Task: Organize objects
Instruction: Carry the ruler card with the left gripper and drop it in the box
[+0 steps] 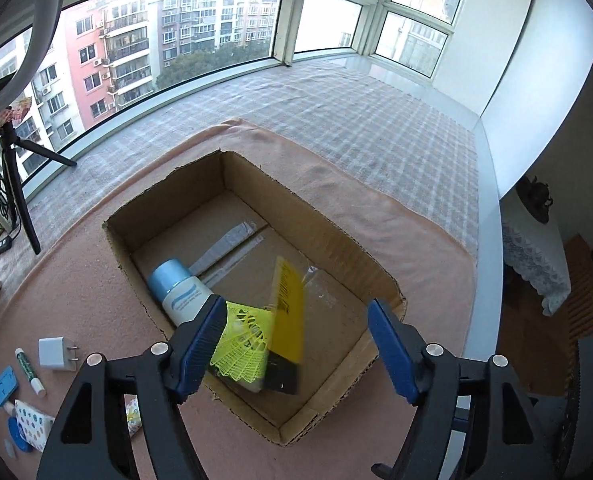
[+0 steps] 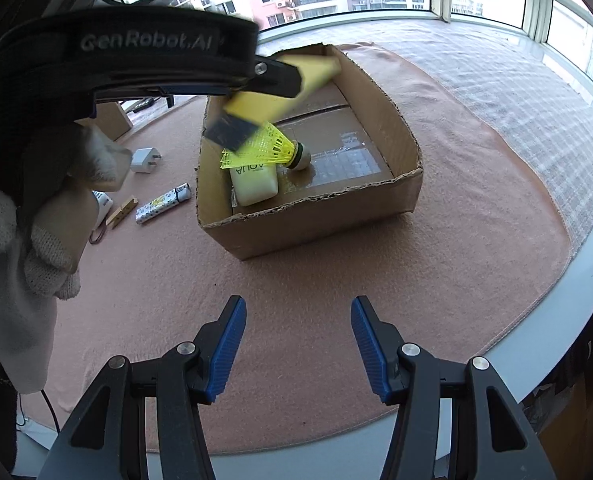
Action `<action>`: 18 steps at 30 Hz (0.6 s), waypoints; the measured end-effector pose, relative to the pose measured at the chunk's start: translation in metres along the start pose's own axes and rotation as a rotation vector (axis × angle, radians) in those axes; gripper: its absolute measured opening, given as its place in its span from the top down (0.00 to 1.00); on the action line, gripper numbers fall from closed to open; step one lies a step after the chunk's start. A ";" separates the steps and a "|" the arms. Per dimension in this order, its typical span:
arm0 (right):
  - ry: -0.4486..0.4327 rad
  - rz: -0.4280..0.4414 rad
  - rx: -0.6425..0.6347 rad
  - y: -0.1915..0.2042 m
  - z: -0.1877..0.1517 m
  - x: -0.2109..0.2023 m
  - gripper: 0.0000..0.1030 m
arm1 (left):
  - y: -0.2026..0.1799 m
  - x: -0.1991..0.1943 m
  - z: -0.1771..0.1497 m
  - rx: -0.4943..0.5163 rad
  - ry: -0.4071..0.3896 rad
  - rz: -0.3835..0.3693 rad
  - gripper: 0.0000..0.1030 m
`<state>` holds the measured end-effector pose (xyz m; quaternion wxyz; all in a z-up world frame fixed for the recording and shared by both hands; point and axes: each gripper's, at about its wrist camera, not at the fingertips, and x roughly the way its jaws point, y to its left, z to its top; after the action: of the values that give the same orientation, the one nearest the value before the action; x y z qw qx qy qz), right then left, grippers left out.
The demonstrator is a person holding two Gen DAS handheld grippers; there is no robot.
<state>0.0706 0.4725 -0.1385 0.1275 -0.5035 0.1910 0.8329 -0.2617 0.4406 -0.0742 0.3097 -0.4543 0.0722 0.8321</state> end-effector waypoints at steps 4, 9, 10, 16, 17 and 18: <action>0.008 0.012 -0.018 0.009 -0.003 0.002 0.51 | 0.013 -0.013 -0.004 -0.017 -0.017 0.026 0.26; 0.008 0.035 -0.045 0.024 -0.002 0.004 0.51 | 0.045 -0.039 -0.018 -0.055 -0.043 0.068 0.26; 0.008 0.040 -0.052 0.027 -0.001 0.005 0.51 | 0.053 -0.045 -0.024 -0.062 -0.047 0.084 0.26; 0.016 0.081 -0.106 0.055 0.004 0.013 0.51 | 0.110 -0.079 -0.063 -0.150 -0.052 0.162 0.26; 0.018 0.089 -0.118 0.062 0.005 0.014 0.51 | 0.120 -0.084 -0.070 -0.167 -0.049 0.173 0.26; 0.018 0.097 -0.131 0.068 0.007 0.016 0.51 | 0.130 -0.088 -0.078 -0.180 -0.043 0.187 0.26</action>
<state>0.0308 0.4152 -0.1366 0.0518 -0.5083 0.1614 0.8443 -0.2464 0.2662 -0.0696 0.1899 -0.4538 0.0327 0.8700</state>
